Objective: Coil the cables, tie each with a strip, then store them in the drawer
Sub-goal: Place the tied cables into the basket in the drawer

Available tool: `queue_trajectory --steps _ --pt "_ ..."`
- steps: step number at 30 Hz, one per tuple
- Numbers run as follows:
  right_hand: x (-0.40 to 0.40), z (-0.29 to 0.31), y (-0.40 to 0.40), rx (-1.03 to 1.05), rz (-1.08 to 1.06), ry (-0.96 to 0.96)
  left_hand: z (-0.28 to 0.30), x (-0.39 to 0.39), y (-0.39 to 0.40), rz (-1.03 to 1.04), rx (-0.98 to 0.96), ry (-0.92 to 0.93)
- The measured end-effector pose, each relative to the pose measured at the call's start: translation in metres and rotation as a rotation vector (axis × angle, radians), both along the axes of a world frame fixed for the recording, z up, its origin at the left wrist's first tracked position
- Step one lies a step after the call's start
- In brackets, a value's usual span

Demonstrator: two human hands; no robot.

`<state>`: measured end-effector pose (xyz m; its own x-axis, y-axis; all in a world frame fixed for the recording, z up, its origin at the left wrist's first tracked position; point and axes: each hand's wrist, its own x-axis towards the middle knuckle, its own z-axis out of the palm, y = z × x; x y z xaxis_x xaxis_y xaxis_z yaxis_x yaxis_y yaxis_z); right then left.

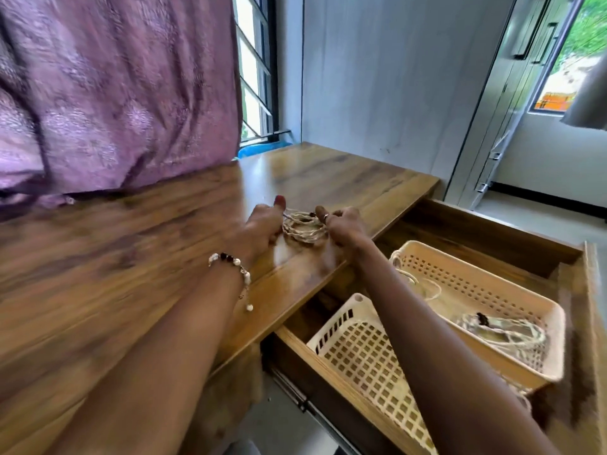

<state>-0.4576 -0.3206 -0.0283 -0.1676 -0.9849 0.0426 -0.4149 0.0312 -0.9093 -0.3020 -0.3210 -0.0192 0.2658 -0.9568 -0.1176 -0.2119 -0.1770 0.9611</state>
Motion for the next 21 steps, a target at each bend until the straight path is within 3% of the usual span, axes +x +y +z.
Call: queue_trajectory --steps 2,6,13,17,21 --pt "0.006 0.001 0.000 0.010 -0.005 -0.015 0.003 -0.007 -0.002 -0.018 0.022 0.071" --pt "-0.002 0.007 0.014 0.054 -0.005 -0.258 0.009 -0.015 0.007 0.006 0.066 0.246" --pt "-0.060 0.043 0.100 0.002 0.034 -0.445 0.035 -0.043 0.078 -0.226 0.097 0.344" --pt "-0.104 0.038 0.154 0.060 0.000 -0.400 0.031 -0.075 0.123 -0.368 0.137 0.307" --pt "-0.135 0.014 0.193 0.207 -0.065 -0.375 0.005 -0.104 0.151 -0.516 0.293 0.131"
